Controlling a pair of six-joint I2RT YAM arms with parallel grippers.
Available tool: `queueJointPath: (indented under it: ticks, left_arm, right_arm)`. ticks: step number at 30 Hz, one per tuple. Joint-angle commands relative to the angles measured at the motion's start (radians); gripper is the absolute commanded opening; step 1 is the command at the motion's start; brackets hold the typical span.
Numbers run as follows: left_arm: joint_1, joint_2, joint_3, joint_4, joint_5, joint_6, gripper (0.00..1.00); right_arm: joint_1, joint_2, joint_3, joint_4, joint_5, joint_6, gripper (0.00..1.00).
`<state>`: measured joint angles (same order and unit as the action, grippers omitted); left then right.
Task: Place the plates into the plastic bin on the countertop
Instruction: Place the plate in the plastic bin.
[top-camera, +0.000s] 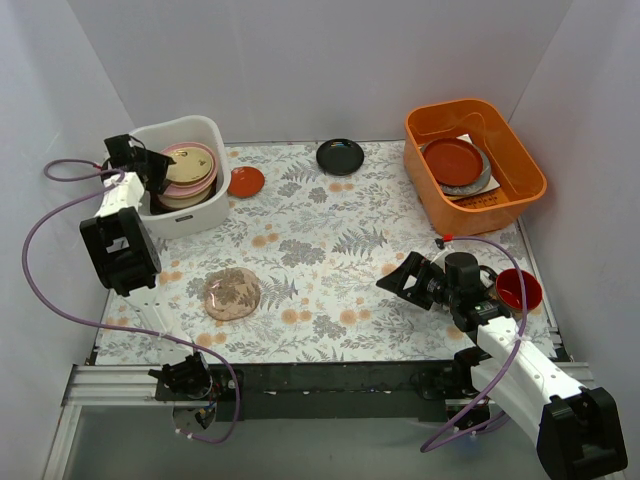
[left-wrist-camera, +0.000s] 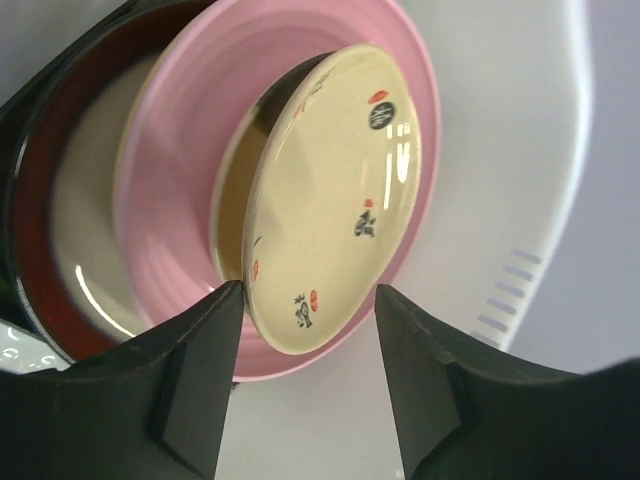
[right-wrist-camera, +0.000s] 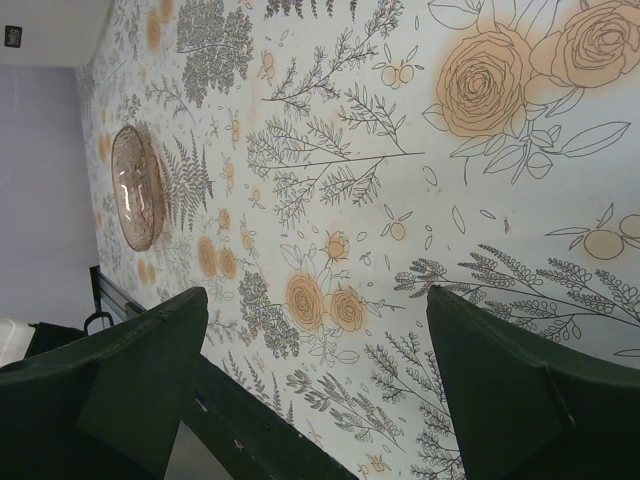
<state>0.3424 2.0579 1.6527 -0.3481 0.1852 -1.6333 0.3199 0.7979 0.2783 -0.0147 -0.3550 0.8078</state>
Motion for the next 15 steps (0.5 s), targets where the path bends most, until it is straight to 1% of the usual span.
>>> queueJointPath:
  ticks: [1,4,6,10,15]
  left_arm:
    - [-0.011,-0.07,0.045,0.03,0.055,0.027,0.55]
    - [-0.019,-0.09,0.05,0.067,0.106,0.006,0.56]
    - [-0.032,-0.096,0.084,0.063,0.132,0.003,0.57]
    - [-0.063,-0.122,0.116,0.063,0.12,0.007,0.66]
    - [-0.086,-0.137,0.142,0.052,0.093,0.012,0.68]
  right_arm:
    - [-0.005,-0.006,-0.008,0.045,-0.013,-0.016,0.98]
    - [-0.004,-0.005,-0.007,0.047,-0.015,-0.015,0.98]
    - [-0.004,-0.002,-0.007,0.051,-0.019,-0.013,0.98]
    - [-0.004,0.004,-0.001,0.052,-0.022,-0.013,0.98]
    - [-0.004,0.003,-0.001,0.052,-0.021,-0.016,0.98]
